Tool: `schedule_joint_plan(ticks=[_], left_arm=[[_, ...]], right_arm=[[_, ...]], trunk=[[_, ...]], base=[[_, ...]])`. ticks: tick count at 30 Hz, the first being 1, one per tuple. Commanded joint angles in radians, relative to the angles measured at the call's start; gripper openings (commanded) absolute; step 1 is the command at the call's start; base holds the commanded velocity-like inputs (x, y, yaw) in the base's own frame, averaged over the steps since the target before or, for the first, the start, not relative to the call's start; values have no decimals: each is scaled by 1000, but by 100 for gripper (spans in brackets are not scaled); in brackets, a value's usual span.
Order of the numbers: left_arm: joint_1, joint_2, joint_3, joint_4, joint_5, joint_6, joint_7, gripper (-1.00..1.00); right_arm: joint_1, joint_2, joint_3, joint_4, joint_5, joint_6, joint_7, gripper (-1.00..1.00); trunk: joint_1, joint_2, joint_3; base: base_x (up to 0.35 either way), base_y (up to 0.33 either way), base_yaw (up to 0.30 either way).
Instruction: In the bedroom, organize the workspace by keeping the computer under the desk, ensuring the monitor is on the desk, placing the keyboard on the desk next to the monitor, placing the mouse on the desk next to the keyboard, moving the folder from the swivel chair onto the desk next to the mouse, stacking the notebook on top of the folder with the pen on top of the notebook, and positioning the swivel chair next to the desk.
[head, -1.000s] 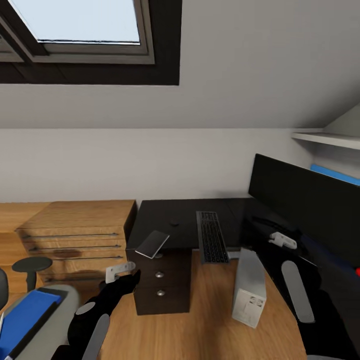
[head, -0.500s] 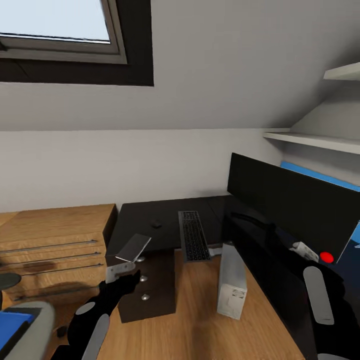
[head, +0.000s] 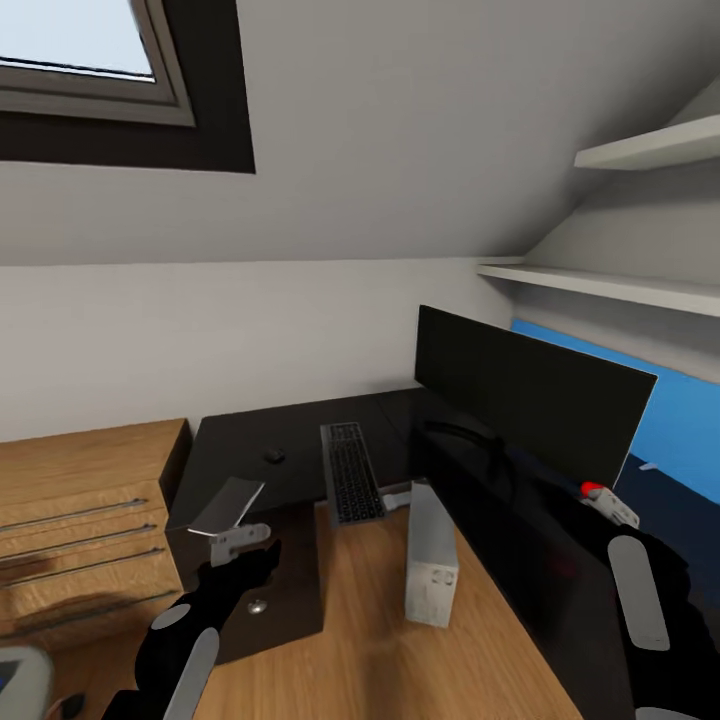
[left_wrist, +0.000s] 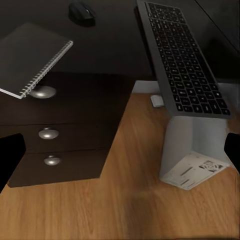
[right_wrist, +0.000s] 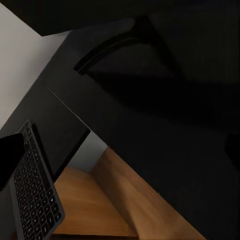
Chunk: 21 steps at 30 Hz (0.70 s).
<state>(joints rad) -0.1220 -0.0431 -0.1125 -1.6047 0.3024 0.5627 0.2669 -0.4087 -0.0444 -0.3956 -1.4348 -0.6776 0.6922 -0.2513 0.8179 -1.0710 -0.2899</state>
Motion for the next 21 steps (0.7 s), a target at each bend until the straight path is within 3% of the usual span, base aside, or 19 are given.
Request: schedule_joint_plan(ticks=[1,6,21], left_arm=[[-1,0,-1,-1,11,3,9,100],[-1,0,-1,-1,11,3,9,100],[-1,0,-1,-1,11,3,9,100]], right_arm=[[-1,0,0,-1,-11,3,-9,100],[-1,0,0,0,-11,3,-8,100],[-1,2,1,1,-11,3,-9,100]], trunk=[[0,-1,-1],[0,-1,0],[0,-1,-2]], base=[[0,0,-261],[0,0,-146],[0,0,-18]])
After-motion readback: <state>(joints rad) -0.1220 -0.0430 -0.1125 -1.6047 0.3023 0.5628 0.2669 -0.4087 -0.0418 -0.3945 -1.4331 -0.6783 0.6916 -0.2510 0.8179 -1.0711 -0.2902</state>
